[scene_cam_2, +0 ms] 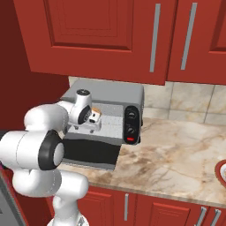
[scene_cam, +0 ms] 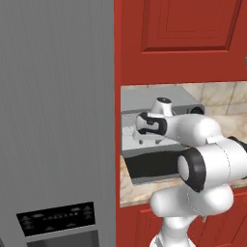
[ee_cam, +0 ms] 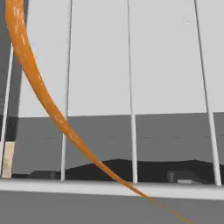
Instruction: Pick up the bagel from the plate, place it on the toaster oven rack, close the door, and set the timer.
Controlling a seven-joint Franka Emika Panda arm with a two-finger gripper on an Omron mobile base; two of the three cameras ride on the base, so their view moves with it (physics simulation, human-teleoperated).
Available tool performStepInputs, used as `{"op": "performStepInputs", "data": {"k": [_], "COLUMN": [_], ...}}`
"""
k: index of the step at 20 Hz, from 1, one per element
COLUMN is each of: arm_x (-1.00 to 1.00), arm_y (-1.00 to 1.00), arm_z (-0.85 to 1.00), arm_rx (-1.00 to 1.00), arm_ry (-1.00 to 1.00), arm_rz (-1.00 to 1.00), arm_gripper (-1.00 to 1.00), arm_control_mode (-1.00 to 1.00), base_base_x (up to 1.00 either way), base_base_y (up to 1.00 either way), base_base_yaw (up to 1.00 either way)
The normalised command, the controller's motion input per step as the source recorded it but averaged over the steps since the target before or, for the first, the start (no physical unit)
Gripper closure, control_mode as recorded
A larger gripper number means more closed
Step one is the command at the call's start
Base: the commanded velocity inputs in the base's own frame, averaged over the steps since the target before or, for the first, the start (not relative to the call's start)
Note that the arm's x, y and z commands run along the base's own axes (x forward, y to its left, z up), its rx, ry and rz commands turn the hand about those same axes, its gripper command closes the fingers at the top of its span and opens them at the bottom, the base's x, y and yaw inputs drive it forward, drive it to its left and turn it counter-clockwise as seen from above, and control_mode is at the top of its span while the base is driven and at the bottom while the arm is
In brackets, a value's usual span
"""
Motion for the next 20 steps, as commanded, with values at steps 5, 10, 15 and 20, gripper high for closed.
{"op": "performStepInputs", "data": {"k": [5,10,15,20], "arm_x": [-0.69,-1.00,-1.00,-0.95], "arm_y": [0.00,0.00,0.02,0.13], "arm_z": [0.10,0.20,0.25,0.16], "arm_rx": [0.00,-0.01,-0.06,-0.17], "arm_ry": [-0.05,0.00,-0.05,-0.10], "arm_rz": [0.00,0.00,0.00,0.00], "arm_gripper": [-1.00,-1.00,-1.00,-1.00], "arm_control_mode": [-1.00,-1.00,-1.00,-1.00], "base_base_x": [0.00,0.00,0.00,0.00], "base_base_y": [0.00,0.00,0.00,0.00], "base_base_yaw": [0.00,0.00,0.00,0.00]}}
